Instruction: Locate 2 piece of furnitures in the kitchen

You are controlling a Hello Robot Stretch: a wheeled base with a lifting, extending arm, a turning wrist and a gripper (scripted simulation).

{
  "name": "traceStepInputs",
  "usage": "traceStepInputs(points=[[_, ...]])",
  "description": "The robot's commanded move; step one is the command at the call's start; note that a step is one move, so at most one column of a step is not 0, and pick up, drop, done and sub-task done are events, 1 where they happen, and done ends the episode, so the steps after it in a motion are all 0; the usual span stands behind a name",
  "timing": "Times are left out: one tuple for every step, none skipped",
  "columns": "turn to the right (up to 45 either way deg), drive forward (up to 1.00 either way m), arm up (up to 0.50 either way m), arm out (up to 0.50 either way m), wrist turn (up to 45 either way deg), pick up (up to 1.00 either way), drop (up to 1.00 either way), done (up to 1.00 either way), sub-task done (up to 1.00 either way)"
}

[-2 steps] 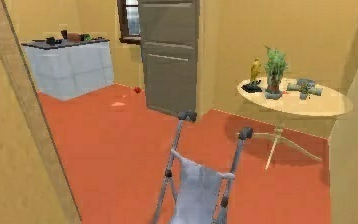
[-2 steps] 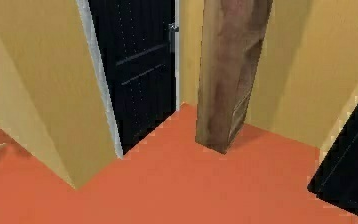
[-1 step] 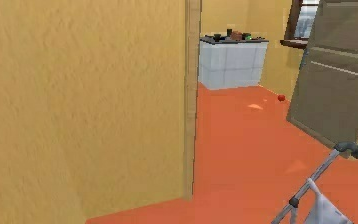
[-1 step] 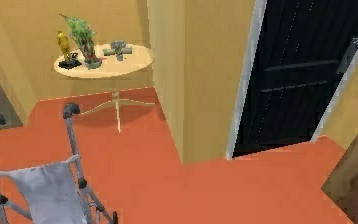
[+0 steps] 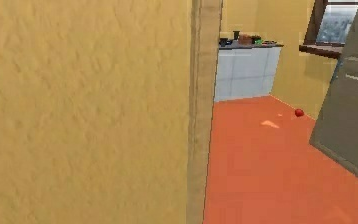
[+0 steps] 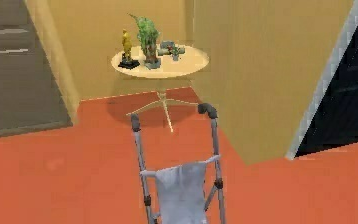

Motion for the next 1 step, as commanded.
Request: traceStepInputs(points=[[24.0,0.00,0.00,0.00,0.0,0.00,0.00,0.00,0.00]])
